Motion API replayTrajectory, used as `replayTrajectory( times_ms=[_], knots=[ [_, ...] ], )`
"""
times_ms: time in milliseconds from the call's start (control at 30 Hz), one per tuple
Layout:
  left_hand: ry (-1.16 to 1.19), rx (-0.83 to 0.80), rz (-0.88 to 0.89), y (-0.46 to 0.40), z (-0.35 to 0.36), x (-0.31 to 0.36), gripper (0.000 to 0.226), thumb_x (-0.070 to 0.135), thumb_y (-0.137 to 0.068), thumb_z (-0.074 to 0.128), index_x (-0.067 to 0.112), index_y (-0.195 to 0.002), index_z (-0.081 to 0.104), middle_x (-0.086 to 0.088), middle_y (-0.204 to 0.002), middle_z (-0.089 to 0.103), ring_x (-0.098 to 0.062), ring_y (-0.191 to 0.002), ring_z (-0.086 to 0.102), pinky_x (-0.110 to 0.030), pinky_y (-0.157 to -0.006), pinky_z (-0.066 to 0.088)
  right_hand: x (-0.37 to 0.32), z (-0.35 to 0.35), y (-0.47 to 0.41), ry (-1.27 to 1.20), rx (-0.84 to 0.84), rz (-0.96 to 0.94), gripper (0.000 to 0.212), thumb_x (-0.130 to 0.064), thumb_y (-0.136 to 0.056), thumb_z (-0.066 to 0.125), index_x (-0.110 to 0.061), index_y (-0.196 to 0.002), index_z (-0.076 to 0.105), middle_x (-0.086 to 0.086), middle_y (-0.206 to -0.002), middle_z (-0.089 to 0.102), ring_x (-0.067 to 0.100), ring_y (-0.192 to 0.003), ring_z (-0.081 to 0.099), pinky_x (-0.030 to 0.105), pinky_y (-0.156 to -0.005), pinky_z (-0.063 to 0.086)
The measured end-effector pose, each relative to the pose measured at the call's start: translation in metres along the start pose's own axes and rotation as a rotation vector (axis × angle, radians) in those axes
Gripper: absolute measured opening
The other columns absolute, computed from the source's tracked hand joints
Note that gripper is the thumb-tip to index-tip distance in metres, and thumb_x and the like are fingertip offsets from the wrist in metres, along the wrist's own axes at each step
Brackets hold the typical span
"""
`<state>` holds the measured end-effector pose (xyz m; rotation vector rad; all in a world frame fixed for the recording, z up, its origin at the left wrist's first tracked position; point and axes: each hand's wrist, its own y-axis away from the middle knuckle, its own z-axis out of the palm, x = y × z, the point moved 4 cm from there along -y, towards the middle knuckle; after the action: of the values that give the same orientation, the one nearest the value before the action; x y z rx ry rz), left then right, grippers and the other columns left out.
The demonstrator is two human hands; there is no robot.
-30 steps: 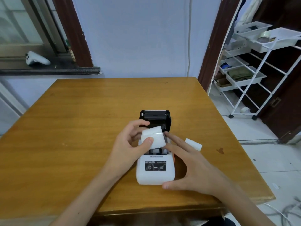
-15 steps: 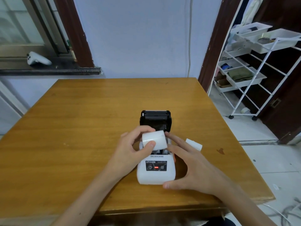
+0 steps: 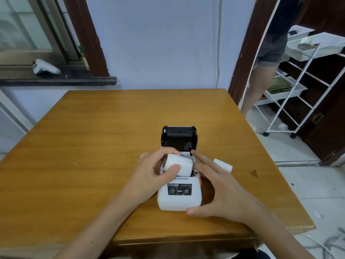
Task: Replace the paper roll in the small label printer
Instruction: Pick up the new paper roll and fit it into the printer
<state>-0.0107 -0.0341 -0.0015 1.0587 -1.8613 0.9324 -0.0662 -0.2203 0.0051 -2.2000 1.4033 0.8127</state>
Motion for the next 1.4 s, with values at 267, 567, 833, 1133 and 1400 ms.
replayTrajectory(
  times_ms=[267, 567, 833, 1133, 1400],
  knots=[
    [-0.091, 0.098, -0.023, 0.000, 0.000, 0.004, 0.036, 0.063, -0.074, 0.056, 0.061, -0.110, 0.056, 0.032, -0.111, 0.063, -0.002, -0.115, 0.046, -0.036, -0.097, 0.038, 0.000, -0.001, 0.000, -0.019, 0.025, -0.004, 0.089, -0.060, -0.059, 0.082, -0.064, -0.129, 0.027, -0.045, -0.149, -0.004, -0.015, -0.135, 0.022, 0.025, -0.106, 0.035],
    [0.084, 0.023, -0.086, -0.003, 0.004, -0.004, 0.029, 0.058, -0.077, 0.068, 0.041, -0.099, 0.062, 0.014, -0.104, 0.075, -0.034, -0.115, 0.058, -0.068, -0.095, 0.044, -0.001, 0.000, 0.000, -0.036, 0.046, -0.009, 0.092, -0.058, -0.060, 0.083, -0.059, -0.133, 0.028, -0.041, -0.151, 0.000, -0.015, -0.136, 0.023, 0.017, -0.103, 0.032],
    [-0.049, -0.010, -0.045, -0.006, 0.005, -0.004, 0.023, 0.055, -0.081, 0.059, 0.046, -0.103, 0.058, 0.020, -0.103, 0.072, -0.005, -0.111, 0.059, -0.055, -0.108, 0.035, 0.001, -0.001, -0.001, -0.035, 0.047, 0.009, 0.090, -0.059, -0.058, 0.084, -0.052, -0.134, 0.034, -0.041, -0.151, 0.001, -0.015, -0.136, 0.023, 0.019, -0.104, 0.035],
    [-0.162, -0.007, 0.031, -0.007, 0.005, -0.007, 0.042, 0.058, -0.083, 0.048, 0.029, -0.103, 0.073, 0.027, -0.116, 0.067, 0.013, -0.129, 0.042, -0.026, -0.109, 0.020, 0.004, 0.001, 0.000, -0.041, 0.059, 0.034, 0.096, -0.065, -0.055, 0.081, -0.047, -0.137, 0.034, -0.038, -0.152, 0.004, -0.005, -0.140, 0.026, 0.037, -0.109, 0.041],
    [-0.140, 0.006, 0.029, -0.008, 0.005, -0.006, 0.028, 0.052, -0.082, 0.053, 0.034, -0.092, 0.071, 0.028, -0.110, 0.069, 0.005, -0.128, 0.048, -0.048, -0.114, 0.029, 0.001, -0.001, 0.002, -0.048, 0.029, 0.065, 0.090, -0.061, -0.056, 0.082, -0.057, -0.129, 0.031, -0.044, -0.149, 0.001, -0.010, -0.138, 0.024, 0.033, -0.110, 0.038]
  ],
)
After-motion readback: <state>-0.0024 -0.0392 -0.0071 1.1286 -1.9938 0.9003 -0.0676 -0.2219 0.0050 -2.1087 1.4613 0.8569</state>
